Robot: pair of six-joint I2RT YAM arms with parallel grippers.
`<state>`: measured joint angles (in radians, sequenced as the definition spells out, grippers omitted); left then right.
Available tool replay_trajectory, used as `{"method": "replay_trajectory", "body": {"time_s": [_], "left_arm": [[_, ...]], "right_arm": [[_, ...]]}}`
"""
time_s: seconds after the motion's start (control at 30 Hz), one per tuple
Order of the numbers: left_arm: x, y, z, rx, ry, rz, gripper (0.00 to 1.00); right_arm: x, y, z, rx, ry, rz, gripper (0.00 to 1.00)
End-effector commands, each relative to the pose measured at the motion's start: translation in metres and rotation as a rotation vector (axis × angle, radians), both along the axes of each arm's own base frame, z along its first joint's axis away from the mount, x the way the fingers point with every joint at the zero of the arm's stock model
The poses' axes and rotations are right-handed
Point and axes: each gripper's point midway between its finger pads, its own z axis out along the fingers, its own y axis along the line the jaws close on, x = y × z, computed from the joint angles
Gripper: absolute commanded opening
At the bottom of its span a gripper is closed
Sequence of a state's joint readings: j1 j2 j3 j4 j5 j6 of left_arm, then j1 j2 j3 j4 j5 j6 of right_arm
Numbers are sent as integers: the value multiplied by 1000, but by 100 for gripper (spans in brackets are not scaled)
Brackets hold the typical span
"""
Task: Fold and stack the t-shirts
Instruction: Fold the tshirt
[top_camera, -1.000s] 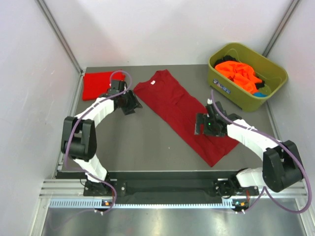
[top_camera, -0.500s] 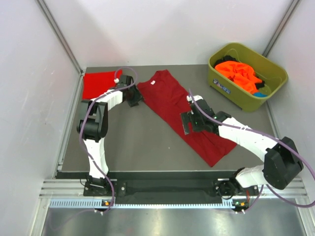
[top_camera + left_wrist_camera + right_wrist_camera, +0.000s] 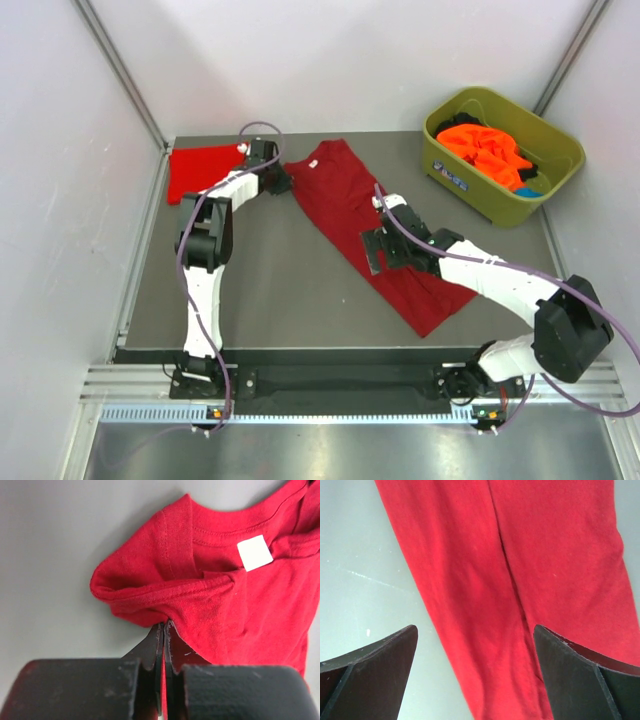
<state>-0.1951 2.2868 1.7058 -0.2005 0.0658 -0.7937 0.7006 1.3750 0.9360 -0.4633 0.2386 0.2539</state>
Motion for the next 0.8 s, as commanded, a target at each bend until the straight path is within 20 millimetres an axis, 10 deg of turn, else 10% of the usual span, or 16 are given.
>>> {"method": "replay_trajectory", "body": {"time_s": [0.0,0.57,0.7,0.77], "left_arm": [[23,21,-19,14,6,39,0],[71,18,-15,-117,-81,-34,0],[65,15,-17,-130,-67,-53,0],[62,13,-15,-136,-67,-64,10]], "right_arm": [[9,7,16,10,-53,-14,100],[-40,45,-16,-83,-55,-5,100],[-62,55,-10,47,-58,-4,100],[-77,90,15,257,-61,166,100]]}}
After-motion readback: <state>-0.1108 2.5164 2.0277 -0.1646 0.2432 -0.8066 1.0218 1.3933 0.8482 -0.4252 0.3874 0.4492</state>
